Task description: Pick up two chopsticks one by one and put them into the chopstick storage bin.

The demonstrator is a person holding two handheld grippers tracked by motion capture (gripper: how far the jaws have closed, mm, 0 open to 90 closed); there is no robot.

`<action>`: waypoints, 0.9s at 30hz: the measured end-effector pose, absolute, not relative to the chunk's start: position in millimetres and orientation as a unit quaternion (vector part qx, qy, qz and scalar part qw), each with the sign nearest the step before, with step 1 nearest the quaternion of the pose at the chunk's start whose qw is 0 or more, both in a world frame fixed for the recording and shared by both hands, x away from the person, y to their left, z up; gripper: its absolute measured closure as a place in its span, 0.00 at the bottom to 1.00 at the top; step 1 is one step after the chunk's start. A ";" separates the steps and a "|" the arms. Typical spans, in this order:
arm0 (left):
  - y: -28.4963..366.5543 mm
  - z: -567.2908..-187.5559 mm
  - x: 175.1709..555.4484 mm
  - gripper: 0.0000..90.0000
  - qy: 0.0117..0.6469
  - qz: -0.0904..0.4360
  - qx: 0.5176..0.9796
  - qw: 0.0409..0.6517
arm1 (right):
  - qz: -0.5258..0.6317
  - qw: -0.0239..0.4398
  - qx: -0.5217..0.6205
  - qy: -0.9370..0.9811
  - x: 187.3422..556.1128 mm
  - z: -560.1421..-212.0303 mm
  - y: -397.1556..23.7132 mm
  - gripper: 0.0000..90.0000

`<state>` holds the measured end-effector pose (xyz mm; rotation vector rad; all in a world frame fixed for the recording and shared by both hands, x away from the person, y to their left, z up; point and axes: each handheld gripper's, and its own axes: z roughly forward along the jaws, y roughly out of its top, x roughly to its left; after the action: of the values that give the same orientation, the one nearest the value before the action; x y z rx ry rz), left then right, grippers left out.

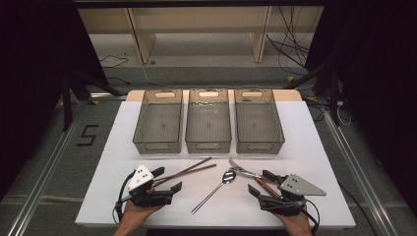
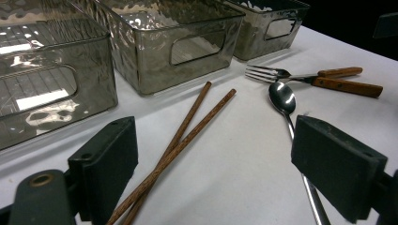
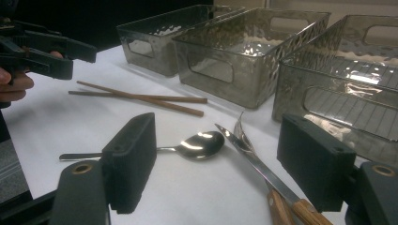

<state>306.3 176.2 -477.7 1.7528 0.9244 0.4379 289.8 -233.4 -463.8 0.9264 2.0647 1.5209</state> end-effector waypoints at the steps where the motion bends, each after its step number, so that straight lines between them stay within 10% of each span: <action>1: 176.1 -477.7 306.4 0.16 0.387 0.183 0.734 0.528 | 0.546 0.206 0.333 0.741 289.8 -463.8 -233.3 0.33; 27: 194.6 -421.4 349.8 0.20 0.385 0.163 0.816 0.398 | 0.540 0.205 0.332 0.746 290.5 -463.3 -232.5 0.33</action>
<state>349.8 194.6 -421.4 2.0671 0.9753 0.4122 290.5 -232.5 -463.3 0.9248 2.0806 1.5050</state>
